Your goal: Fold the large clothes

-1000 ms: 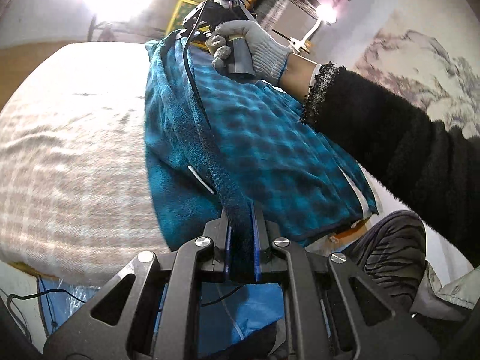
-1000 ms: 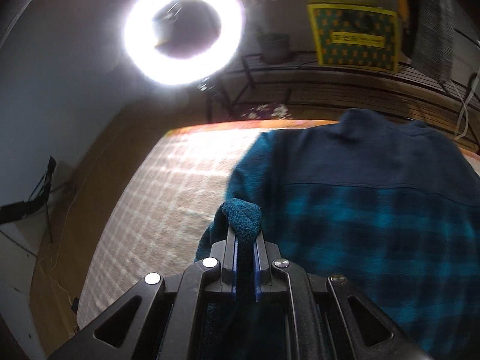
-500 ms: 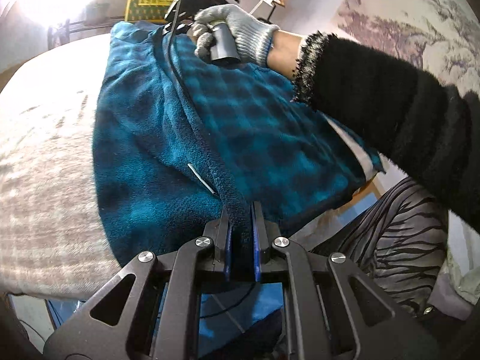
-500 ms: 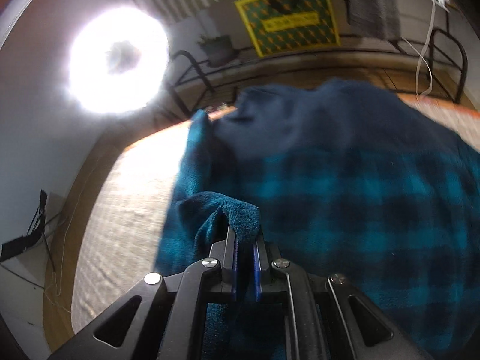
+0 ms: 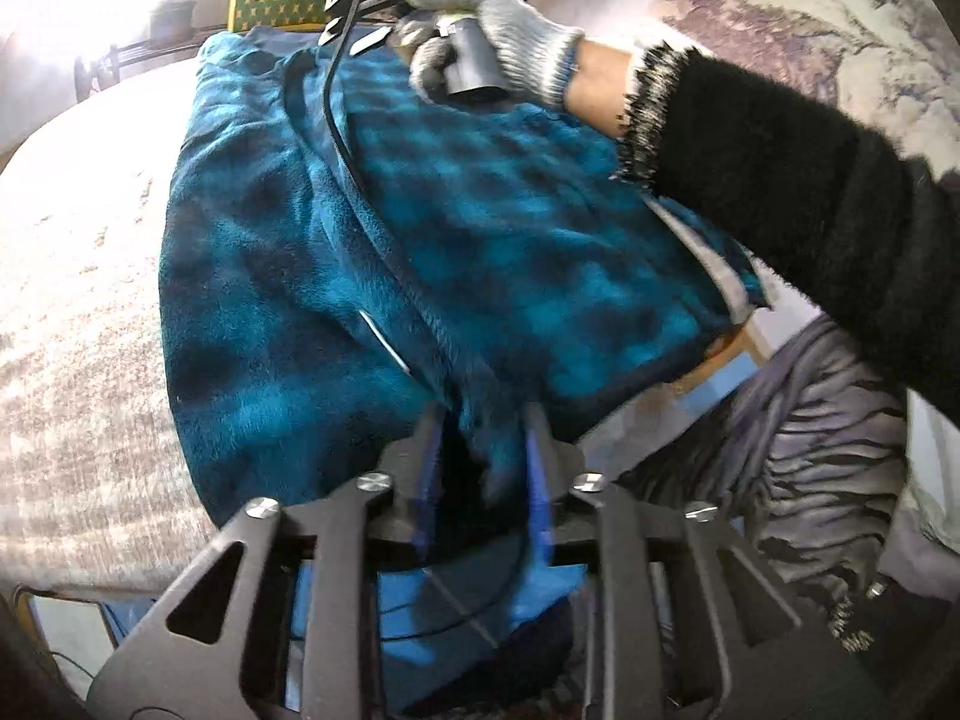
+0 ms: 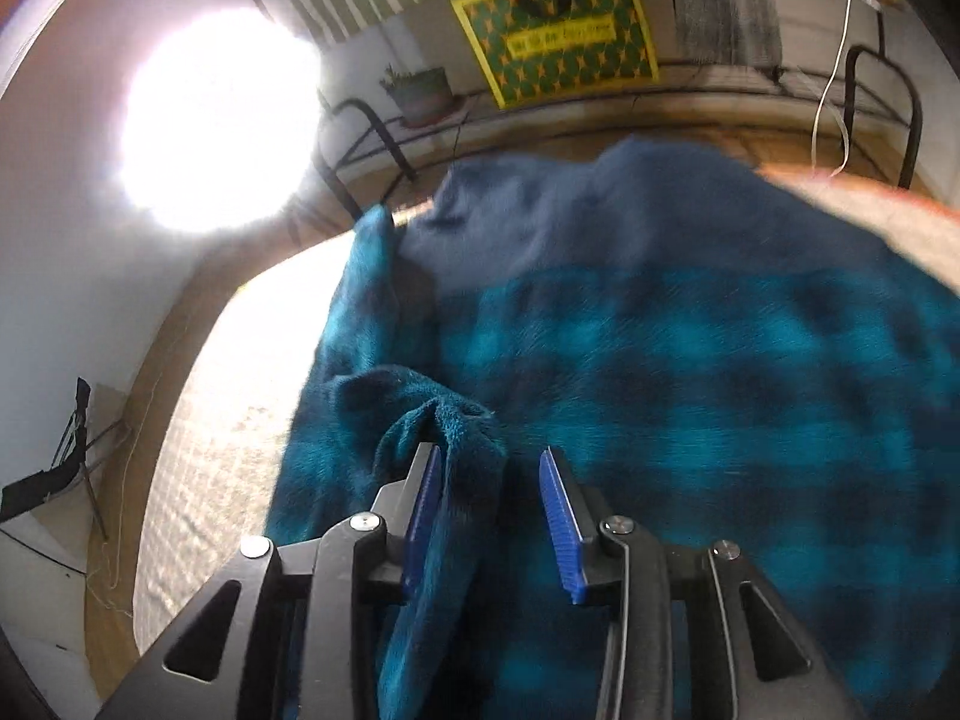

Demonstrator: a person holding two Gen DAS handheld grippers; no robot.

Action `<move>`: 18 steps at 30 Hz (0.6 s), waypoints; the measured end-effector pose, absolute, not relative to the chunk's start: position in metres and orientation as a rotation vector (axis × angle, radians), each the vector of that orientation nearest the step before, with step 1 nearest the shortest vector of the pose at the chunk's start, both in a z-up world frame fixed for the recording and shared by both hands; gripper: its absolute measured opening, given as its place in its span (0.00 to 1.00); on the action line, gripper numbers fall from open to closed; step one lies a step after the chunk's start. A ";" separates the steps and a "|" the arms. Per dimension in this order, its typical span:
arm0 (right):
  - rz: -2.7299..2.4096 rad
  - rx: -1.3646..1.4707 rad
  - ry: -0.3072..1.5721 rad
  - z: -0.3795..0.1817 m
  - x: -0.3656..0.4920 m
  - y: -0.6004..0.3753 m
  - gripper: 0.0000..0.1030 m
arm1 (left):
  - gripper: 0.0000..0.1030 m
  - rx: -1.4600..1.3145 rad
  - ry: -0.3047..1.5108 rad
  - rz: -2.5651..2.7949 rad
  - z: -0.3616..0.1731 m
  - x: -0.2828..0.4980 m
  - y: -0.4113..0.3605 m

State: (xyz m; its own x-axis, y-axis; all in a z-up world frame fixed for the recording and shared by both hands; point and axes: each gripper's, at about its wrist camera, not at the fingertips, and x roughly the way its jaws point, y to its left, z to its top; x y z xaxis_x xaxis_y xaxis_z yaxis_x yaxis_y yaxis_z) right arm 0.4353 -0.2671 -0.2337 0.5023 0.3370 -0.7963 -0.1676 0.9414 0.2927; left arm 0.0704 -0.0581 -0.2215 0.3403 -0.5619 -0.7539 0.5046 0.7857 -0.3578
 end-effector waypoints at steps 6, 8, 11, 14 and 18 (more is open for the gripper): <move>0.308 0.156 0.909 -0.172 0.371 -0.304 0.38 | 0.33 -0.155 0.928 -0.830 -0.199 0.032 -0.038; 0.329 0.176 0.885 -0.154 0.347 -0.316 0.38 | 0.33 -0.169 0.912 -0.834 -0.196 0.021 -0.029; 0.374 0.204 0.838 -0.125 0.305 -0.333 0.38 | 0.33 -0.184 0.889 -0.823 -0.188 0.007 -0.013; 0.413 0.218 0.779 -0.096 0.259 -0.349 0.37 | 0.33 -0.189 0.844 -0.796 -0.174 0.000 0.005; 0.450 0.258 0.706 -0.071 0.208 -0.368 0.37 | 0.33 -0.151 0.783 -0.719 -0.161 0.007 0.019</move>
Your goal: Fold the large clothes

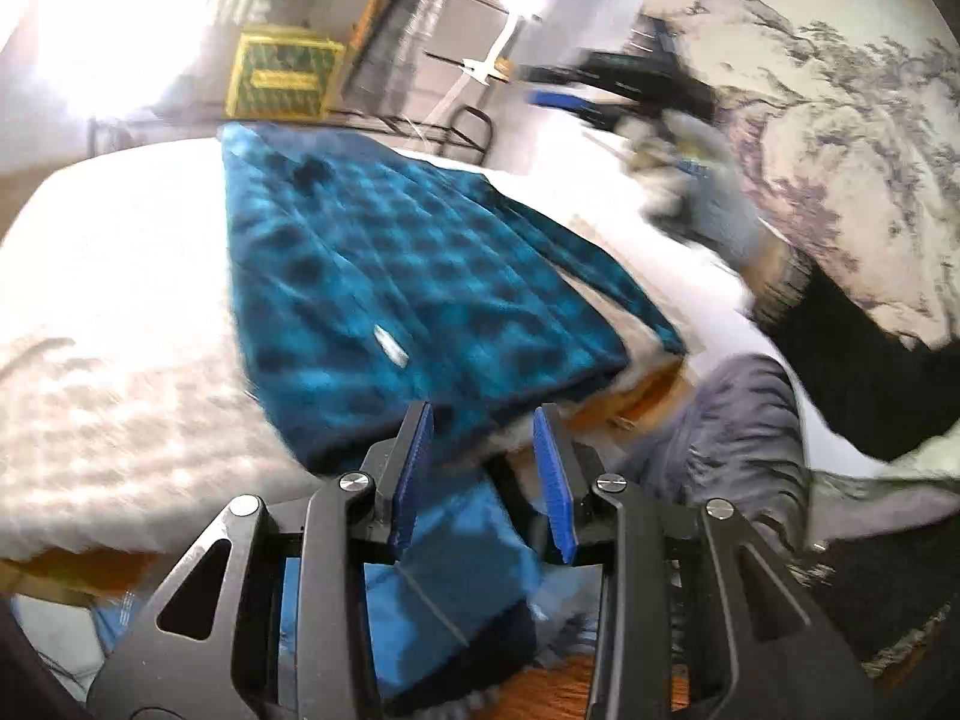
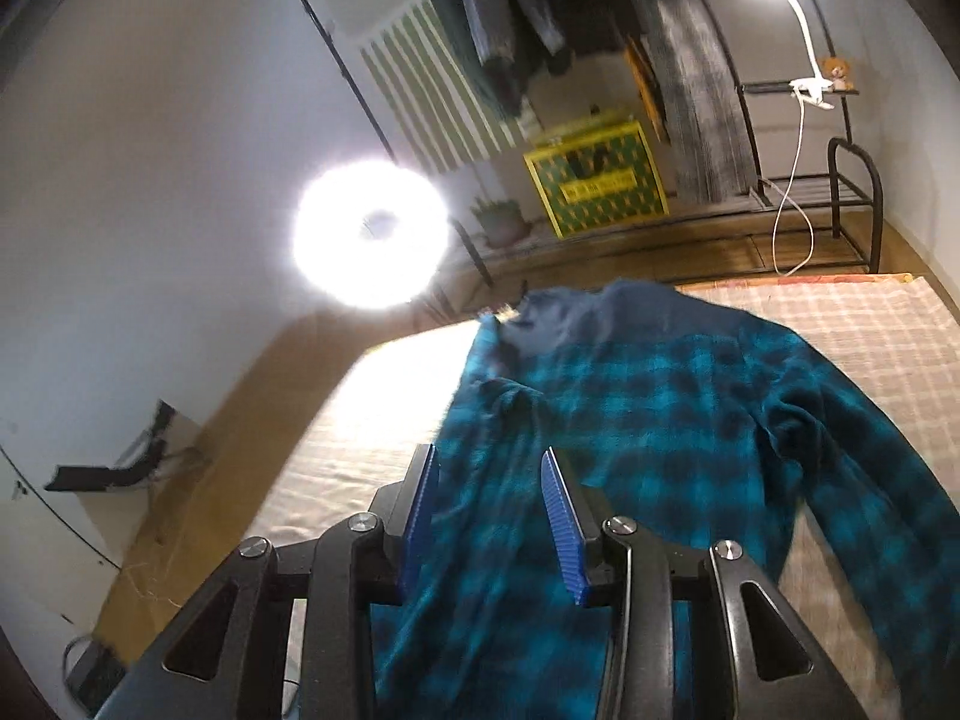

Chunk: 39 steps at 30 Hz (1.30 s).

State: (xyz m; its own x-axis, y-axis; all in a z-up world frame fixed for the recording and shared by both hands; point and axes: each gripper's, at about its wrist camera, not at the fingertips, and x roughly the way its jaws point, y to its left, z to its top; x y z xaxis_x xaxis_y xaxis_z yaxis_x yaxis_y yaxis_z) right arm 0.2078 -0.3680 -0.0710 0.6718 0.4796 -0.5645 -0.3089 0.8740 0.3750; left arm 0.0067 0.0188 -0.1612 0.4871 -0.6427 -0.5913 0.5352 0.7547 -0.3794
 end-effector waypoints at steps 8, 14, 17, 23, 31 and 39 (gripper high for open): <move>0.451 0.313 0.626 -0.062 0.132 -0.389 0.37 | 0.30 -0.167 0.851 -0.634 -0.201 0.078 -0.001; 0.375 0.307 0.653 -0.095 0.113 -0.419 0.37 | 0.29 -0.046 0.935 -0.683 -0.237 0.105 -0.056; 0.319 0.330 0.679 -0.111 0.109 -0.443 0.37 | 0.25 0.045 1.017 -0.690 -0.264 0.108 -0.079; 0.219 0.330 0.679 -0.118 0.088 -0.491 0.38 | 0.25 0.070 1.028 -0.712 -0.273 0.105 -0.081; 0.035 0.327 0.708 -0.124 0.057 -0.576 0.54 | 0.25 -0.034 0.956 -0.706 -0.231 0.091 -0.078; -0.162 0.451 0.781 -0.165 0.021 -0.684 0.56 | 0.25 -0.085 0.883 -0.770 -0.192 0.077 -0.105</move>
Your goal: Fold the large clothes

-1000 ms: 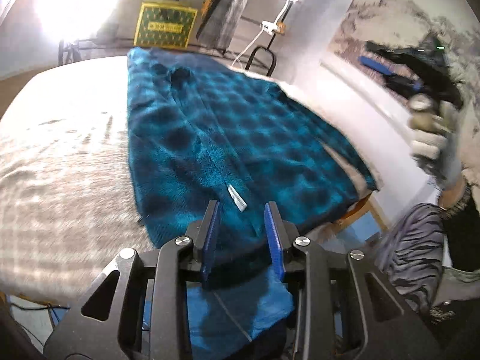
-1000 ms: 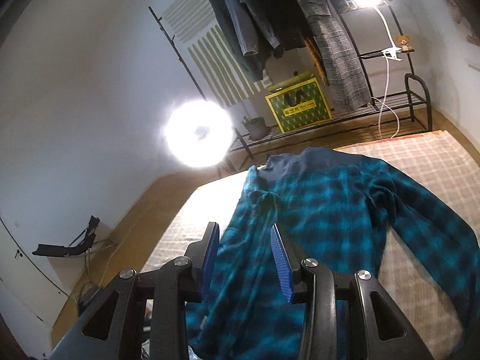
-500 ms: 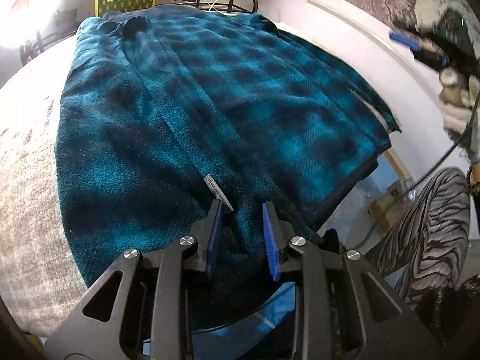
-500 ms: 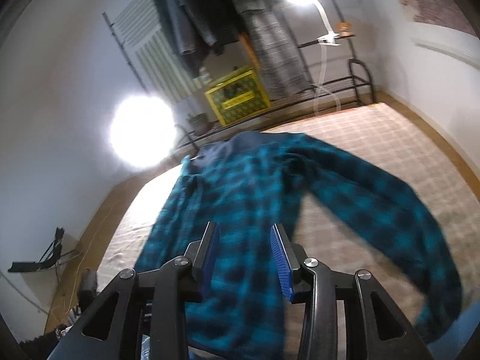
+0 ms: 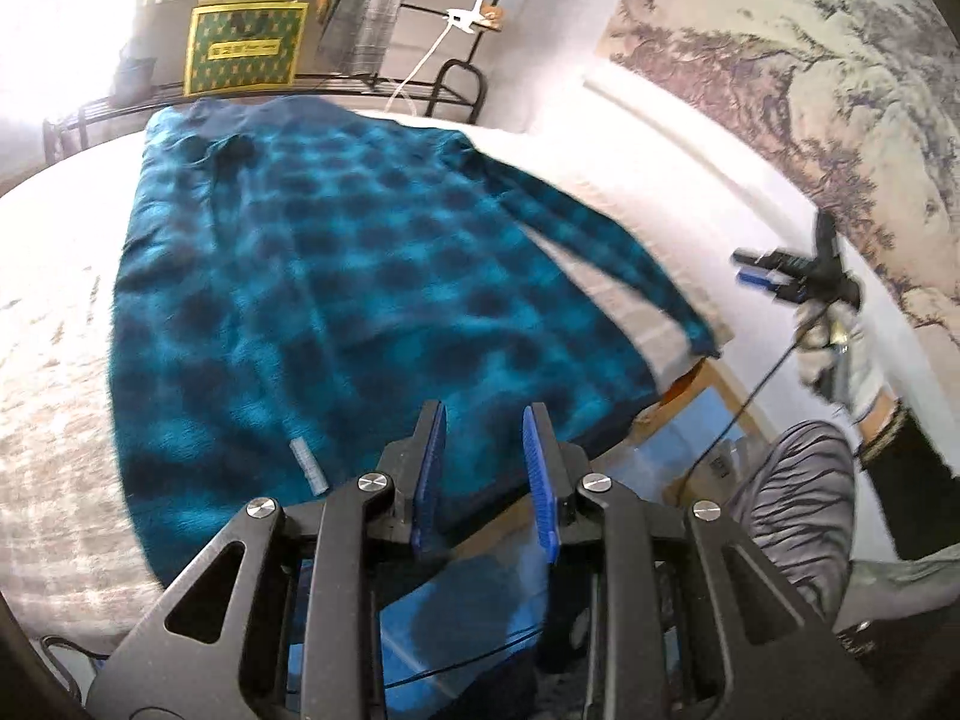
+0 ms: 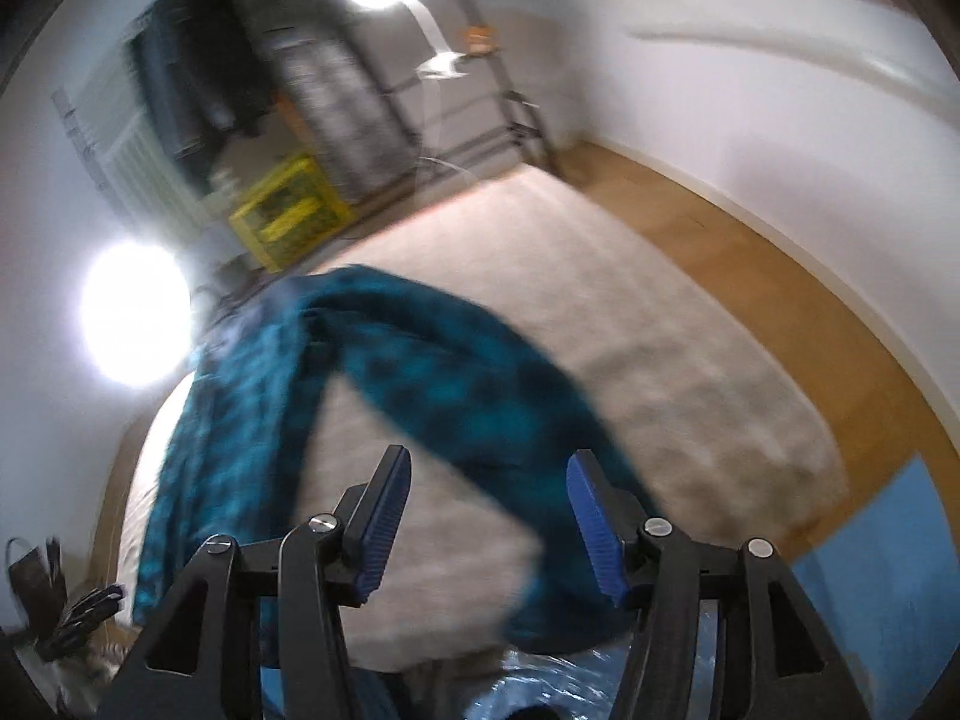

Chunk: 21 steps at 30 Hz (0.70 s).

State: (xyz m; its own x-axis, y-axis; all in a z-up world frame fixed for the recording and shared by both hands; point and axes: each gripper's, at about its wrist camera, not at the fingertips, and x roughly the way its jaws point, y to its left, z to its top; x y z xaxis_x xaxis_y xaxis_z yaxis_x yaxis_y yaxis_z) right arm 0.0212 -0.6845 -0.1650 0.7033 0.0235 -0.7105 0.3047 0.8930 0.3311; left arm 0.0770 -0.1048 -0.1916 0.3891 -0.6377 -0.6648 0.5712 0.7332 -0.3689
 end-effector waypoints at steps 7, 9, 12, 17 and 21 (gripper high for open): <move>-0.215 0.633 0.827 -0.215 0.011 -0.731 0.54 | 0.25 -0.035 0.894 -0.795 -0.189 0.075 -0.132; -0.170 0.616 0.829 -0.219 0.009 -0.726 0.54 | 0.25 -0.010 0.893 -0.802 -0.189 0.072 -0.137; -0.116 0.510 0.876 -0.221 0.012 -0.704 0.54 | 0.25 0.005 0.895 -0.806 -0.190 0.070 -0.141; -0.071 0.342 0.949 -0.224 0.018 -0.684 0.56 | 0.25 0.004 0.920 -0.808 -0.198 0.072 -0.147; -0.066 0.259 1.016 -0.232 0.037 -0.677 0.44 | 0.25 0.022 0.933 -0.812 -0.199 0.072 -0.153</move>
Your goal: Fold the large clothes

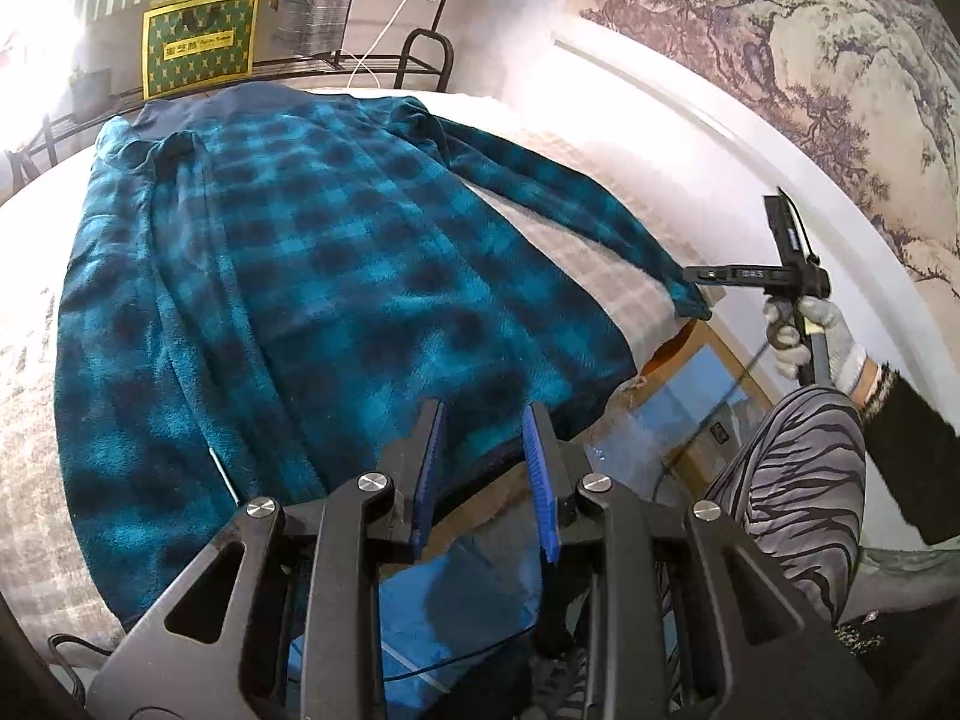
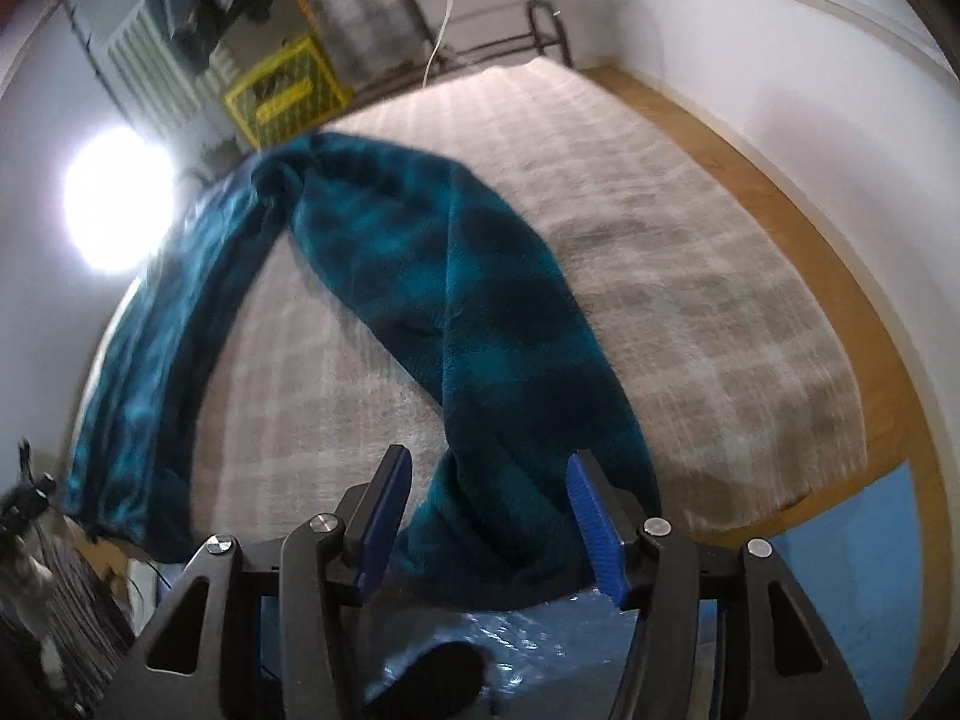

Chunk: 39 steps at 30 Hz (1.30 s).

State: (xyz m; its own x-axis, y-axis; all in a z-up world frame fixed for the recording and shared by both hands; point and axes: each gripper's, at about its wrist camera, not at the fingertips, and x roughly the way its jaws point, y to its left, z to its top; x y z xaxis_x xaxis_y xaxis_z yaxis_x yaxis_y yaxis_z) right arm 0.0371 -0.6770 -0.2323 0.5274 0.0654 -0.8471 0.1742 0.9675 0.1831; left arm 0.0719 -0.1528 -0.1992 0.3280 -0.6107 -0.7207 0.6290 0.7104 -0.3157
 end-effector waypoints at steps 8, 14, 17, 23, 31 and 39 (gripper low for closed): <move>-0.071 0.366 0.982 -0.224 0.034 -0.711 0.08 | 0.25 0.025 0.925 -0.827 -0.196 0.069 -0.150; -0.111 0.466 0.889 -0.218 0.012 -0.731 0.43 | 0.25 0.030 0.950 -0.841 -0.204 0.071 -0.156; -0.193 0.463 0.939 -0.235 0.016 -0.736 0.42 | 0.25 0.045 0.947 -0.856 -0.202 0.071 -0.161; -0.248 0.385 1.023 -0.263 0.026 -0.722 0.29 | 0.25 0.047 0.936 -0.865 -0.197 0.072 -0.163; -0.192 0.473 0.872 -0.212 0.006 -0.726 0.01 | 0.25 -0.014 0.931 -0.859 -0.197 0.078 -0.152; -0.023 0.435 0.711 -0.132 0.006 -0.656 0.01 | 0.25 -0.138 0.931 -0.884 -0.199 0.090 -0.146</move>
State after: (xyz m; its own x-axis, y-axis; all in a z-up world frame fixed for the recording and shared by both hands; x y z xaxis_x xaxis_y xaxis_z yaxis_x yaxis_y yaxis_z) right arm 0.0063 -0.6558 -0.1322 0.7614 0.1251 -0.6360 0.1665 0.9105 0.3785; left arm 0.0903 -0.1459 -0.1989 0.2844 -0.7139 -0.6399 0.6020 0.6525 -0.4603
